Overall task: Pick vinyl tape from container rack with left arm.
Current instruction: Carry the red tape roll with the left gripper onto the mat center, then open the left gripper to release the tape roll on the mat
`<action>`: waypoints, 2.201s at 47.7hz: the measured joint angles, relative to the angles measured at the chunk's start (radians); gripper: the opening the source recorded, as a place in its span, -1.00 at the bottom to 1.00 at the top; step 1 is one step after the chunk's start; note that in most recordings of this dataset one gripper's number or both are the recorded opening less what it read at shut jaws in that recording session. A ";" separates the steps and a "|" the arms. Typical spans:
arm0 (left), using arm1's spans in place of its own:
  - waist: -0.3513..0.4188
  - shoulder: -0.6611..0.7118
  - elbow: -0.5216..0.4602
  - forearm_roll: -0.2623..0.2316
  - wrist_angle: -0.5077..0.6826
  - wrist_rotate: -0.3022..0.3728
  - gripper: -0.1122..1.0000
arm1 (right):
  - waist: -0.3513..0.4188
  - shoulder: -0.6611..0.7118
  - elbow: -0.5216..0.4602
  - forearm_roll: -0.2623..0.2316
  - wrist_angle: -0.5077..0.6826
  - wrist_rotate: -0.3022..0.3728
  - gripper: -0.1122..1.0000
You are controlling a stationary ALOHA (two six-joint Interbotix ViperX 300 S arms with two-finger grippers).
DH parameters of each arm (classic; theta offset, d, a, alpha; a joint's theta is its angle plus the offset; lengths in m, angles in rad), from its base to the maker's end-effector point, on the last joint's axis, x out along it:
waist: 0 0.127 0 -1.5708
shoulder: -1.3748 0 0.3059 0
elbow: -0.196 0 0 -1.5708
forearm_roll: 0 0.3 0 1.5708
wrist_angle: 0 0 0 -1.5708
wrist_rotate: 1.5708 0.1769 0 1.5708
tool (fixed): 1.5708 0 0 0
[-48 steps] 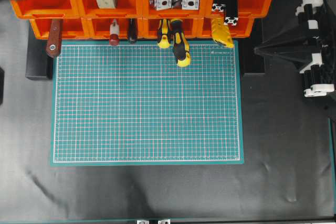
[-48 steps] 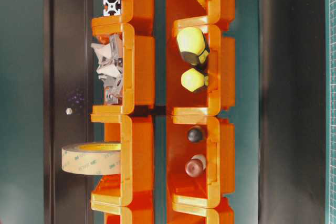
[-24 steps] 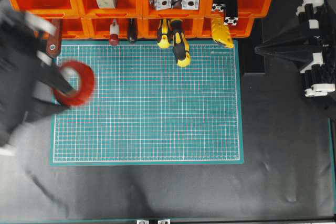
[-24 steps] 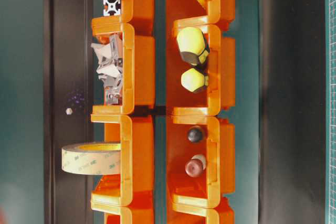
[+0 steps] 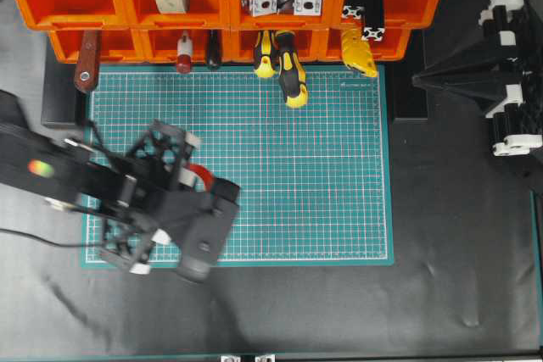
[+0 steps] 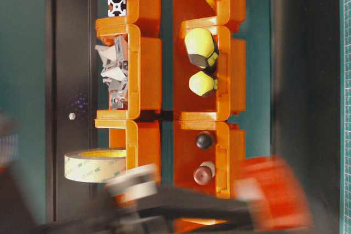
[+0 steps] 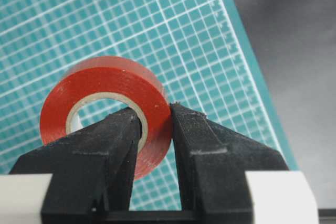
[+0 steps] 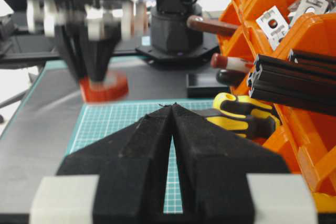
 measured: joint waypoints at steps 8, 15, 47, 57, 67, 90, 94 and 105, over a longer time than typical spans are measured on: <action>0.005 0.064 0.008 0.000 -0.046 0.002 -0.47 | 0.000 0.000 0.000 -0.002 0.000 -0.002 -0.79; 0.018 0.069 0.008 0.000 -0.055 0.002 -0.47 | 0.000 0.000 0.000 0.000 0.000 -0.002 -0.79; 0.063 0.069 0.018 0.000 -0.112 0.003 0.77 | 0.000 0.000 -0.002 0.000 0.000 0.000 -0.79; 0.067 0.064 0.018 0.000 -0.112 -0.012 0.74 | 0.000 0.000 0.000 0.000 0.000 0.000 -0.79; 0.071 -0.029 0.044 -0.002 -0.114 -0.051 0.74 | 0.000 0.000 0.000 0.000 0.000 -0.002 -0.79; 0.057 -0.641 0.268 0.000 -0.236 -0.137 0.73 | 0.000 -0.008 0.000 0.000 0.017 -0.002 -0.79; 0.055 -0.747 0.318 0.000 -0.275 -0.141 0.73 | 0.000 -0.009 0.000 0.000 0.037 -0.002 -0.79; 0.057 -0.985 0.446 -0.006 -0.348 -0.169 0.70 | 0.000 -0.021 0.000 0.000 0.064 -0.002 -0.79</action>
